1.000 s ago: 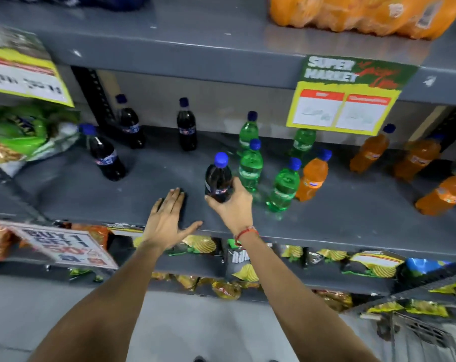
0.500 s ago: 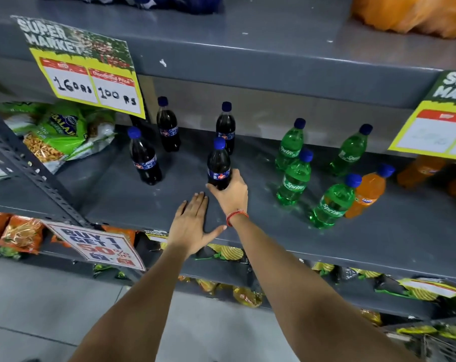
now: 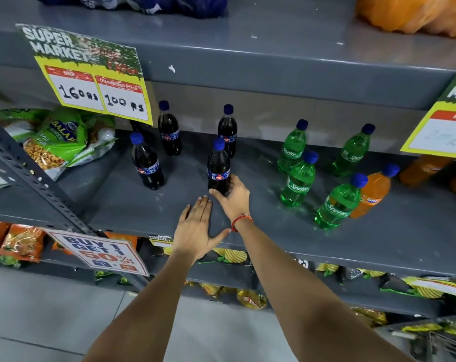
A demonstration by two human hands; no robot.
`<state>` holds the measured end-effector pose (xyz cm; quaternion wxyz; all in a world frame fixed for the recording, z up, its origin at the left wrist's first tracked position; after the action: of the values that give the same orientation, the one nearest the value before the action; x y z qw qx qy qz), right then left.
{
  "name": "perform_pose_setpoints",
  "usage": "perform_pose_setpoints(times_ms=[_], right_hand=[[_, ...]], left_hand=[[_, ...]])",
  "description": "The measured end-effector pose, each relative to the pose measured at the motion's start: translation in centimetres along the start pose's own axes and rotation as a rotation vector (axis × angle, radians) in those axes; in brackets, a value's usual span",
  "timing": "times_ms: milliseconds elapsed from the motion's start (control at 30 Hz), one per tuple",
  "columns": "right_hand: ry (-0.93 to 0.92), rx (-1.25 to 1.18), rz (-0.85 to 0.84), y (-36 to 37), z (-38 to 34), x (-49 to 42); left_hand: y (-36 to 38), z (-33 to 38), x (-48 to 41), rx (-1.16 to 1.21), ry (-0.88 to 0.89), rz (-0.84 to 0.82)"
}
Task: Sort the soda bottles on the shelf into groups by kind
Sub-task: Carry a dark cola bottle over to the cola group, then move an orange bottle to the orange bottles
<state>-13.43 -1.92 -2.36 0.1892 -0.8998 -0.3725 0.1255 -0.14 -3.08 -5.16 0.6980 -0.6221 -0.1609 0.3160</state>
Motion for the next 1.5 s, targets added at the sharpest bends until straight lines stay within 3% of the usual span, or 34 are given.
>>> perform_pose_setpoints(times_ms=[400,567,733,900,1133,1267,1367,1500], right_hand=[[-0.039,0.024,-0.030,-2.9,0.5,1.8],[-0.067,0.041,0.154,-10.5,5.0,8.0],[0.031,0.025,0.392,-18.9,9.8,11.0],[0.103,0.016,0.530,-25.3,11.4,8.4],[0.177,0.127,0.385,-27.8,12.0,2.7],[0.360,0.043,0.228,-27.2,12.9,2.4],[0.248,0.047,0.346,-27.1,12.4,1.8],[0.203,0.078,0.376,-27.7,12.3,2.3]], left_hand=[[-0.1,0.9,0.3,0.042,0.019,0.011],[0.8,7.1,-0.5,0.069,0.129,0.033],[1.6,15.6,-2.2,0.031,0.256,0.022],[2.8,20.5,-3.1,0.036,0.214,-0.030],[3.7,22.6,-3.3,-0.118,0.160,-0.108],[4.1,22.5,-3.3,-0.108,0.153,-0.099],[4.1,22.5,-3.2,-0.080,0.149,-0.099],[4.1,22.5,-3.1,-0.068,0.149,-0.108]])
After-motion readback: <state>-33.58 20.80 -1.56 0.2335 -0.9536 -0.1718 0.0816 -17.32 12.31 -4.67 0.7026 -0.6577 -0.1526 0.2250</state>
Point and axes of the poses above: each hand's wrist, its own x-axis away from the middle knuckle, its own y-axis out of the palm, z = x × y, the point moved 1 cm from there along -x, towards the middle knuckle, and after that the axes turned 2 degrees about y, right-handed, at the moved point
